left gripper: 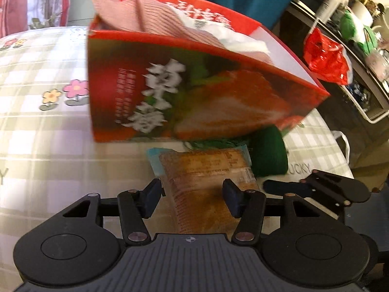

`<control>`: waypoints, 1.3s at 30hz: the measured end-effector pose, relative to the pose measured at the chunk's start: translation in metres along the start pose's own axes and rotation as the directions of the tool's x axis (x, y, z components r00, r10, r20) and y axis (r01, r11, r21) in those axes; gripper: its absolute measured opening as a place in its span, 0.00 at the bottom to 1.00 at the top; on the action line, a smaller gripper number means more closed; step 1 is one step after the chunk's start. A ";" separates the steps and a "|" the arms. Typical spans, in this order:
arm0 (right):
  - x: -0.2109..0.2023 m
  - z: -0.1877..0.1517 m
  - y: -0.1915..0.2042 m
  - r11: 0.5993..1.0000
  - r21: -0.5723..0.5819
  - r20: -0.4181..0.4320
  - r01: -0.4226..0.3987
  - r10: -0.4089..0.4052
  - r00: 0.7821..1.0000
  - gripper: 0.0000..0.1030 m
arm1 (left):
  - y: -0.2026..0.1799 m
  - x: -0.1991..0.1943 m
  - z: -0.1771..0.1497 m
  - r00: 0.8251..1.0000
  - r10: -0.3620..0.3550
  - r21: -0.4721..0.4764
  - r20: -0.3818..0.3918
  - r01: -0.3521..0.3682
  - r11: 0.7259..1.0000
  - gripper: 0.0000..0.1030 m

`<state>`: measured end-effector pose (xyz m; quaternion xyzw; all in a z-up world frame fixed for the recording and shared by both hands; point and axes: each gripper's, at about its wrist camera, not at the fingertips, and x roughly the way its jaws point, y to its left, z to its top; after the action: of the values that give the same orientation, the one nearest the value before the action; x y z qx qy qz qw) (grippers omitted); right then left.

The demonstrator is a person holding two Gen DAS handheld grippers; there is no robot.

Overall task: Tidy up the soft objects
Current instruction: 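Move both grippers down to the plastic-wrapped bread cake, then close both grippers on the wrapped bread cake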

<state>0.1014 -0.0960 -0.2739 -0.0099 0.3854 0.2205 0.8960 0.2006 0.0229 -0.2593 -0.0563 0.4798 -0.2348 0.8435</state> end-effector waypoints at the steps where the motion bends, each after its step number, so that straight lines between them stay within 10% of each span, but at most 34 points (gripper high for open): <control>1: 0.000 -0.003 0.000 1.000 0.003 -0.003 0.001 -0.001 1.000 0.64 | -0.004 0.001 -0.002 1.000 -0.008 0.003 -0.001 0.008 1.000 0.57; 39: -0.005 -0.027 -0.002 1.000 0.015 0.039 -0.016 0.016 0.999 0.50 | -0.022 -0.016 -0.043 0.993 0.021 -0.069 0.114 -0.013 0.998 0.40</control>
<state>0.0806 -0.1044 -0.2897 0.0040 0.3697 0.2249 0.9015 0.1509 0.0162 -0.2628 -0.0944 0.4389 -0.2077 0.8691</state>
